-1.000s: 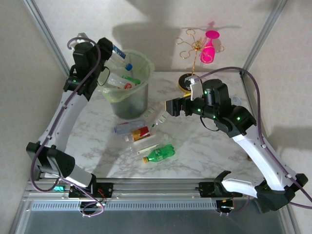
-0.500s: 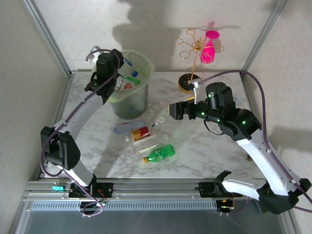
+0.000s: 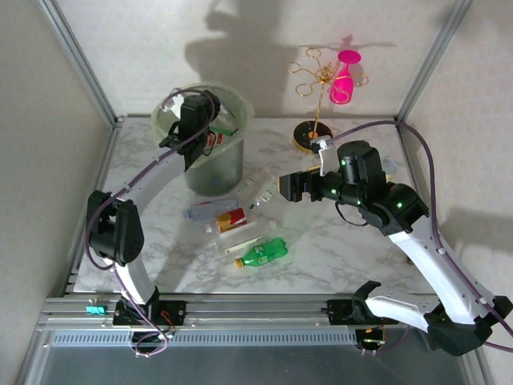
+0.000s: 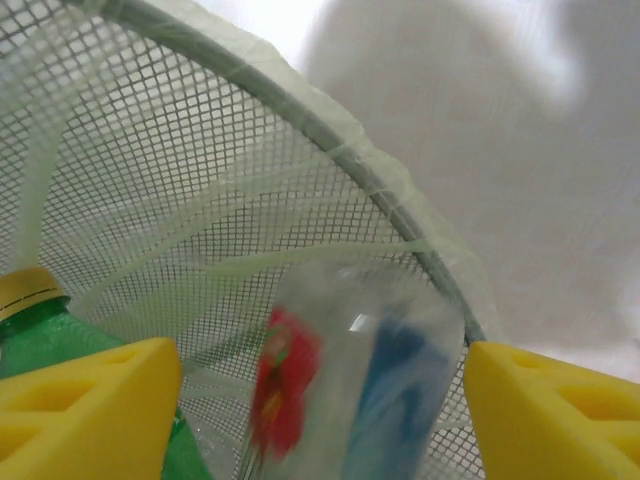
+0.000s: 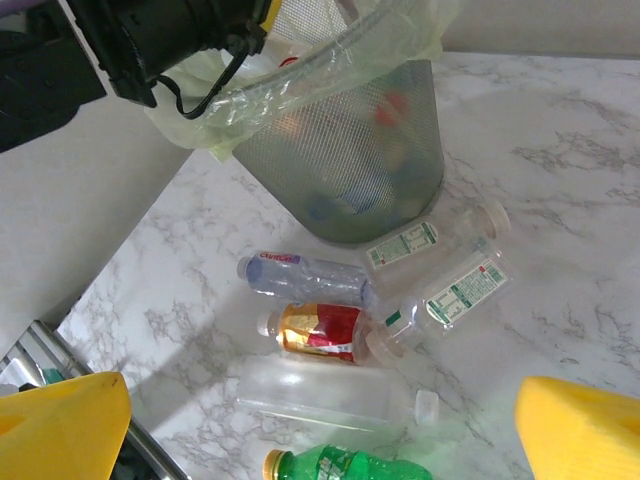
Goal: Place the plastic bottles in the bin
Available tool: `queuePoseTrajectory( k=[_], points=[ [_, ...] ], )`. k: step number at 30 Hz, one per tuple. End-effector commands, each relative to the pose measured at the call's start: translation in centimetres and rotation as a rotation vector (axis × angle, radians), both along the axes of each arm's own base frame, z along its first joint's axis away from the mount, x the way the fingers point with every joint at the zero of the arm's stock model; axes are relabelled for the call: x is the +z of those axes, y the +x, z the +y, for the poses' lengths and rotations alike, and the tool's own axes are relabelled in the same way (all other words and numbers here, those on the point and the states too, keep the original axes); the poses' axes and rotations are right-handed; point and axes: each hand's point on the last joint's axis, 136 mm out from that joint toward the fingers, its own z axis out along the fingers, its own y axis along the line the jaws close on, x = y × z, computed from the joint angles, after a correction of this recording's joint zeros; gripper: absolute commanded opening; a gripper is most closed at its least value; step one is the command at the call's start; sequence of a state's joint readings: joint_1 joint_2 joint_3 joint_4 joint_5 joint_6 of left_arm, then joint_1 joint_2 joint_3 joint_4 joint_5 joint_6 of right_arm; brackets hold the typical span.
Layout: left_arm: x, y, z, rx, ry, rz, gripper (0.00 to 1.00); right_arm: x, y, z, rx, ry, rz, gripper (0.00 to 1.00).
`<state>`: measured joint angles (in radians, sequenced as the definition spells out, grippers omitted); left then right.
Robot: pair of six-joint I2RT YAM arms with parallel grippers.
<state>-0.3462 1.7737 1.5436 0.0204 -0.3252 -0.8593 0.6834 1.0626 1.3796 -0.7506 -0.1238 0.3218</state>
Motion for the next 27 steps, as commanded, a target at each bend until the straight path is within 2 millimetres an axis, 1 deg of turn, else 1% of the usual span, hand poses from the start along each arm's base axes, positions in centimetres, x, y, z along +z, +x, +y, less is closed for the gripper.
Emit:
queuePoseTrajectory(
  k=[1, 6, 9, 11, 13, 15, 18, 20, 22, 25, 27],
  points=[
    [5.0, -1.1, 1.9, 0.005, 0.017, -0.057, 0.78, 0.4, -0.2, -0.1, -0.005, 0.019, -0.021, 0.99],
    [8.7, -3.3, 3.1, 0.011, 0.03, -0.108, 0.76, 0.6, 0.2, -0.1, -0.012, 0.018, -0.033, 0.99],
    [10.8, -4.7, 3.6, 0.011, 0.035, -0.143, 0.73, 0.6, 0.4, 0.0, -0.017, 0.011, -0.037, 0.99],
    [11.9, -5.7, 3.6, -0.008, 0.046, -0.16, 0.68, 0.5, 0.6, 0.0, -0.017, 0.003, -0.038, 0.99],
    [12.4, -6.0, 2.8, -0.067, 0.067, -0.164, 0.62, 0.1, 0.7, 0.2, -0.016, -0.005, -0.031, 0.98],
    [12.0, -5.9, 1.4, -0.149, 0.088, -0.146, 0.55, -0.2, 0.8, 0.5, -0.007, -0.005, -0.023, 0.97],
    [10.8, -5.4, -1.7, -0.326, 0.118, -0.123, 0.48, -0.8, 1.0, 0.7, -0.005, -0.011, -0.004, 0.96],
    [9.4, -4.9, -3.4, -0.414, 0.12, -0.094, 0.44, -1.3, 1.2, 0.8, -0.01, -0.02, 0.011, 0.95],
    [7.7, -3.9, -5.0, -0.495, 0.121, -0.052, 0.39, -1.6, 1.2, 1.0, -0.007, -0.023, 0.018, 0.94],
    [6.0, -2.0, -6.9, -0.567, 0.105, -0.017, 0.32, -1.7, 1.2, 1.0, -0.004, -0.027, 0.024, 0.93],
    [5.7, -0.9, -7.9, -0.596, 0.081, -0.029, 0.28, -2.1, 1.2, 1.0, -0.007, -0.035, 0.034, 0.92]
  ],
)
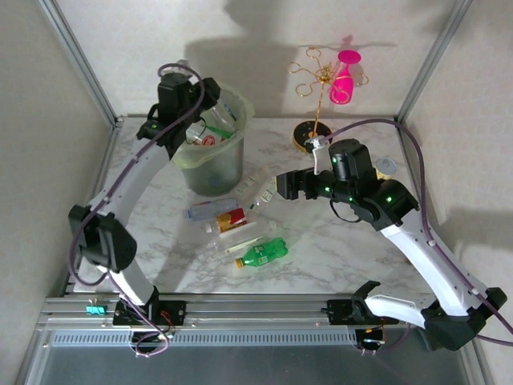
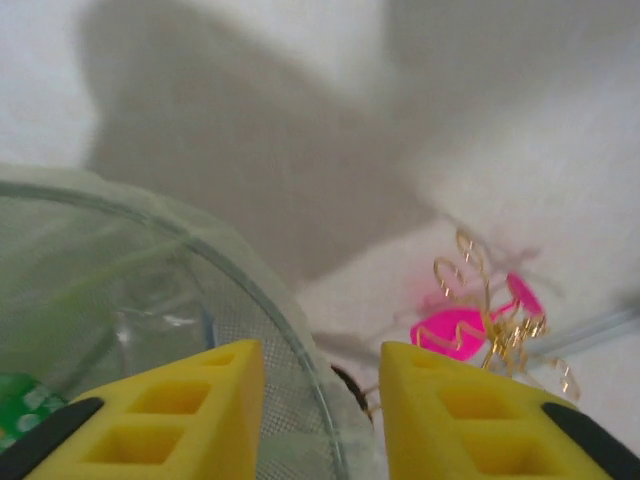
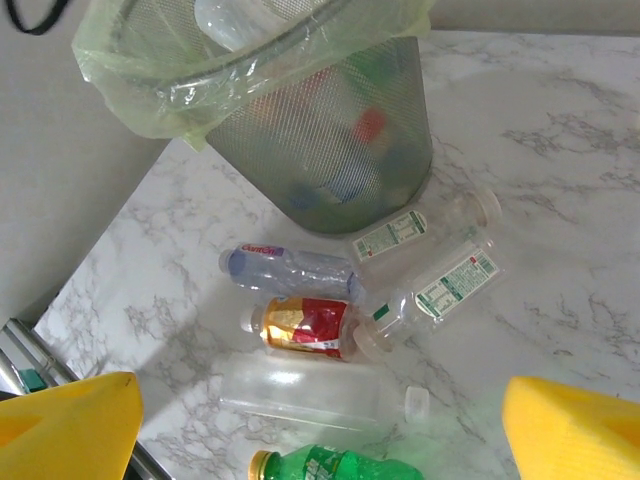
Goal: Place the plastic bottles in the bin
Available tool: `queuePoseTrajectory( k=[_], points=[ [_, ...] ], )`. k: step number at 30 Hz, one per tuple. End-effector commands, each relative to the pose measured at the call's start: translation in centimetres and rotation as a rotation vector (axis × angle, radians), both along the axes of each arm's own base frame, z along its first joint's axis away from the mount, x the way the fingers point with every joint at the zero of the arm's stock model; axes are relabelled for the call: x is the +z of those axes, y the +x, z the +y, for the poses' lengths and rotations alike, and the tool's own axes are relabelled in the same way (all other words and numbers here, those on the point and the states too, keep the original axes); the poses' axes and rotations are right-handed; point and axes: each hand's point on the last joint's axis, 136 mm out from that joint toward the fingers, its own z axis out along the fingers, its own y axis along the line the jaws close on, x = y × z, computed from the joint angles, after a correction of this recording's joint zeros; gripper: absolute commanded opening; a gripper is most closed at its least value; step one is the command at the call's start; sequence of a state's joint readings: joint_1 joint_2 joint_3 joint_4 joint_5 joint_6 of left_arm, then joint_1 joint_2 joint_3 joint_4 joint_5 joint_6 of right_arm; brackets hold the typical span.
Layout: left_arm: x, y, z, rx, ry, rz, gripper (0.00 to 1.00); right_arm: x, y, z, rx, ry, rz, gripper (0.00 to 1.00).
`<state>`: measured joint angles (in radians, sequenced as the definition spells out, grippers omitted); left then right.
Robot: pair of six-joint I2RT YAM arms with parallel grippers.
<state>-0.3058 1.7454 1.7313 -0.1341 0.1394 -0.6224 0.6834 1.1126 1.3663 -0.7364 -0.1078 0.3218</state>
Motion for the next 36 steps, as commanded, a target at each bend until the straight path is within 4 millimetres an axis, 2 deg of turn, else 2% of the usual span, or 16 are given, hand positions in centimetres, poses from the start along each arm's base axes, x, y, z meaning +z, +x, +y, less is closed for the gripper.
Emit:
queuePoseTrajectory(
  k=[1, 6, 8, 14, 16, 19, 32, 34, 36],
  points=[
    [-0.8, 0.8, -2.9, -0.138, -0.027, 0.016, 0.26, -0.4, -0.1, 0.2, 0.007, -0.002, 0.004, 0.92],
    [-1.9, 3.0, -4.2, -0.126, -0.045, 0.016, 0.25, -0.9, -0.3, -0.2, -0.001, -0.028, 0.02, 0.92],
    [-2.9, 3.6, -3.9, -0.1, -0.029, 0.039, 0.25, -0.9, -0.3, -0.4, -0.007, -0.033, 0.018, 0.92],
    [-5.4, 4.5, -1.5, 0.009, 0.031, 0.091, 0.26, -1.3, -0.4, -0.6, -0.012, -0.041, 0.023, 0.92],
    [-6.8, 5.1, -0.4, 0.045, 0.033, 0.13, 0.26, -1.4, -0.2, -0.4, -0.01, -0.042, 0.024, 0.92],
    [-7.9, 5.6, 0.4, 0.072, 0.029, 0.18, 0.26, -1.5, 0.0, -0.3, -0.007, -0.047, 0.025, 0.92],
    [-11.0, 2.8, 2.8, 0.173, 0.069, 0.323, 0.24, -2.5, 0.7, 0.1, -0.01, -0.077, 0.037, 0.92],
    [-10.8, 2.6, 2.8, 0.177, 0.053, 0.333, 0.24, -2.7, 0.9, 0.1, -0.013, -0.087, 0.043, 0.92],
    [-9.6, 2.6, 2.6, 0.167, 0.033, 0.31, 0.25, -2.7, 0.9, 0.3, -0.01, -0.087, 0.046, 0.92]
  ],
)
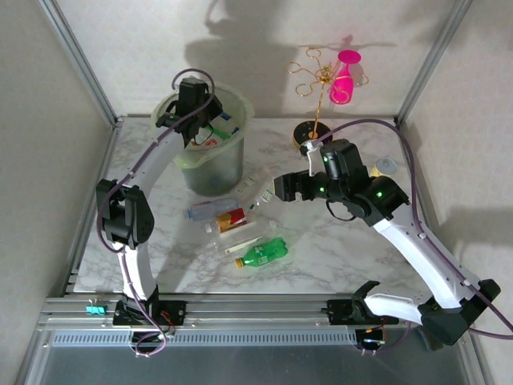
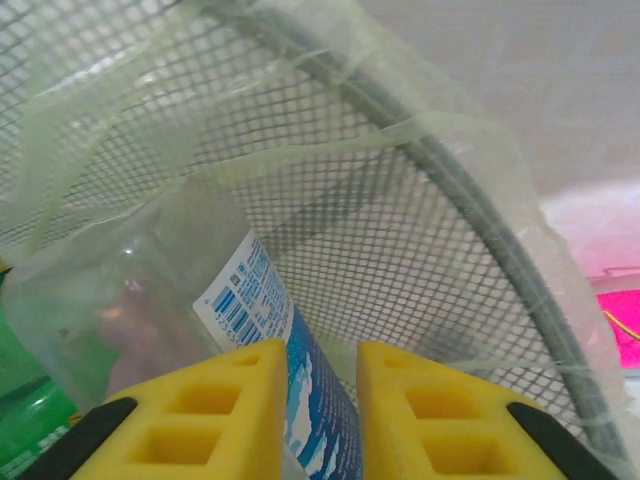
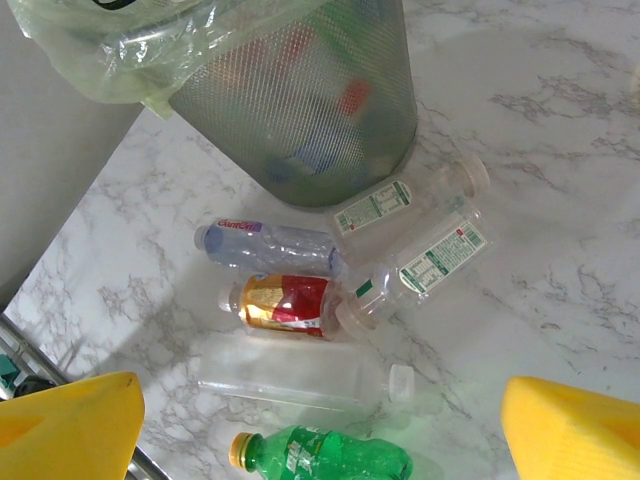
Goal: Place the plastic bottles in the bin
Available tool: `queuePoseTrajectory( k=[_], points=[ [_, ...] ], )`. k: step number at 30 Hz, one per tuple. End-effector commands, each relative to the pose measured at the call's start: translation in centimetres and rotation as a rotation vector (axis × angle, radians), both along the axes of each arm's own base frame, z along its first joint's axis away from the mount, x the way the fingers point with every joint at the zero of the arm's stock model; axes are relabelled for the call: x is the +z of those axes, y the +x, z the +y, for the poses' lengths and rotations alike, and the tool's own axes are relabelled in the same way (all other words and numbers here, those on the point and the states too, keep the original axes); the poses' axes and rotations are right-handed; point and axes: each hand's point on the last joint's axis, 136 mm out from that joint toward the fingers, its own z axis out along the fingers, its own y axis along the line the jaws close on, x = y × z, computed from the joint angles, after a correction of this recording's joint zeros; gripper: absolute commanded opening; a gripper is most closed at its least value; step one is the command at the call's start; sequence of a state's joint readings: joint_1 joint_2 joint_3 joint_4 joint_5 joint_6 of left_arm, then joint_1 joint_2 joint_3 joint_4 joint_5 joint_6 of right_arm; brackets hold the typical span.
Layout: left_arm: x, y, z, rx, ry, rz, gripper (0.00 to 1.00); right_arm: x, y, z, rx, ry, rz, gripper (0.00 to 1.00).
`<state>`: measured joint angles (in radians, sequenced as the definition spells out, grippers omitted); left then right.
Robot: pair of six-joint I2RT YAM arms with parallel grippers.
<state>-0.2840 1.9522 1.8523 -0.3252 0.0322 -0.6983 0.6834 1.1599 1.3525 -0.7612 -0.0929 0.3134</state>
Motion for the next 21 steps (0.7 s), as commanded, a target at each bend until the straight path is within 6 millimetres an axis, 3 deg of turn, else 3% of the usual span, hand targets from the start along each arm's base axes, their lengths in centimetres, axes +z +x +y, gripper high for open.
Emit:
queuePoseTrajectory(
  k=[1, 7, 11, 16, 21],
  points=[
    [1.3, -1.3, 0.5, 0.017, -0.025, 0.014, 0.25, -0.1, 0.3, 0.1, -0.001, -0.021, -0.01, 0.92],
    [9.0, -2.5, 0.5, -0.017, -0.036, -0.148, 0.33, -1.2, -0.1, 0.1, 0.015, -0.043, 0.023, 0.92],
    [13.1, -5.6, -0.6, -0.093, 0.001, -0.228, 0.41, -1.4, -0.1, -0.6, -0.036, -0.025, 0.026, 0.94],
    [15.5, -11.6, -3.7, -0.225, 0.113, -0.295, 0.46, -1.2, -0.2, -1.7, -0.09, -0.006, -0.001, 0.95],
    [16.5, -20.2, -8.0, -0.459, 0.265, -0.414, 0.52, -2.9, 0.0, -3.5, -0.171, -0.077, 0.016, 0.92]
  ],
)
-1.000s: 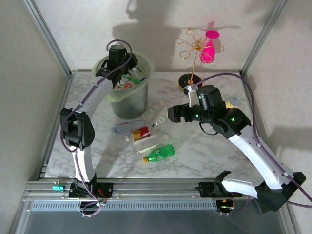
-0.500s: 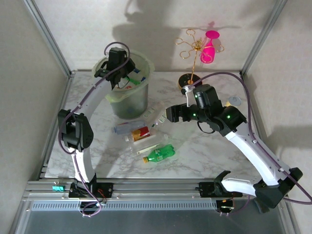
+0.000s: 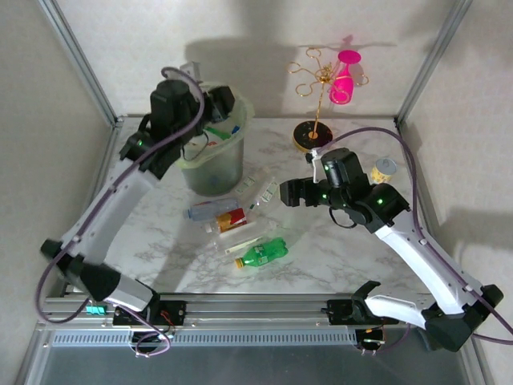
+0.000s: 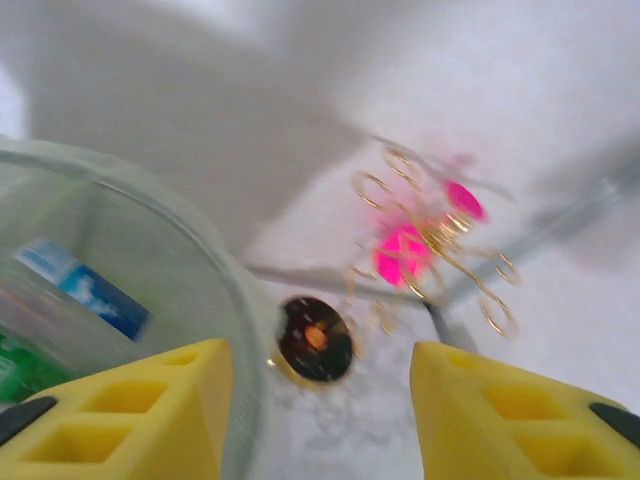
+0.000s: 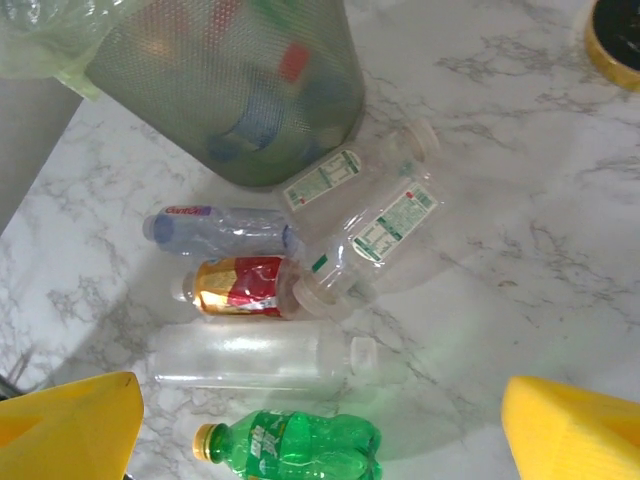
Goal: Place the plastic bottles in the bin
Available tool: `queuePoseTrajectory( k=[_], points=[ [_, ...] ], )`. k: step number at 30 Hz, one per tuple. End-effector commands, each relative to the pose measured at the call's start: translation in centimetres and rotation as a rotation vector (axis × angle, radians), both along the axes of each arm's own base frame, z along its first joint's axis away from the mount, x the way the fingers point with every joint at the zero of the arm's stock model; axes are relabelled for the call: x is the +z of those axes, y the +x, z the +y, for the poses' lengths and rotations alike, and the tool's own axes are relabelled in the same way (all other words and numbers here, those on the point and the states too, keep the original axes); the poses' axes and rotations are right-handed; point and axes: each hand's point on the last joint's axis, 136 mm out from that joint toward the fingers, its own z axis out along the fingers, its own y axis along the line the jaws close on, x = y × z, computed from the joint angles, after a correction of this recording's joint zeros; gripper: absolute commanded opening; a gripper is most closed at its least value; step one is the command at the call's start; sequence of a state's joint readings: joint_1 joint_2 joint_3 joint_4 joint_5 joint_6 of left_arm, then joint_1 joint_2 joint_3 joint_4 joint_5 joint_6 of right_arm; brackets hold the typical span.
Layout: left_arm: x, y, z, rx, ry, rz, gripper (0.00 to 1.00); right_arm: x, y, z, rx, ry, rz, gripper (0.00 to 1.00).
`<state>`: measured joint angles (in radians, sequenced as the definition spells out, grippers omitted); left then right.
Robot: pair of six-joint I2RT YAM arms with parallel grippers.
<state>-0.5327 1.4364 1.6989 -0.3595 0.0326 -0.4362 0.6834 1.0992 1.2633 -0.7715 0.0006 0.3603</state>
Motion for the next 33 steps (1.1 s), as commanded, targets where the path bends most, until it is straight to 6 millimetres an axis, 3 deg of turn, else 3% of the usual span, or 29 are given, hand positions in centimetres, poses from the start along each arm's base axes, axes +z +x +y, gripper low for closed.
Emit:
queuePoseTrajectory(
  k=[1, 5, 11, 14, 19, 25, 33],
  points=[
    [-1.5, -4.6, -2.1, -0.132, 0.199, -0.079, 0.52, -1.0, 0.3, -1.4, -0.078, -0.042, 0.002, 0.92],
    [-4.3, -9.7, -4.6, -0.293, 0.325, -0.097, 0.55, -2.4, 0.4, -2.7, -0.137, -0.057, 0.046, 0.91],
    [-14.2, -14.5, -8.2, -0.488, 0.557, 0.039, 0.56, -4.3, 1.0, -4.6, -0.226, -0.041, 0.134, 0.91],
    [-19.2, -15.4, -9.3, -0.494, 0.7, 0.126, 0.56, -4.7, 1.2, -5.3, -0.255, -0.037, 0.149, 0.91],
    [-25.4, -16.5, -11.2, -0.558, 0.757, 0.247, 0.59, -4.4, 1.2, -6.9, -0.317, -0.035, 0.132, 0.92],
    [-30.2, -18.0, -13.0, -0.644, 0.834, 0.351, 0.61, -4.3, 0.9, -7.7, -0.333, -0.025, 0.136, 0.92],
    [-35.5, -19.3, -12.0, -0.654, 0.984, 0.501, 0.62, -4.4, 0.6, -7.9, -0.334, -0.02, 0.138, 0.94]
  ],
)
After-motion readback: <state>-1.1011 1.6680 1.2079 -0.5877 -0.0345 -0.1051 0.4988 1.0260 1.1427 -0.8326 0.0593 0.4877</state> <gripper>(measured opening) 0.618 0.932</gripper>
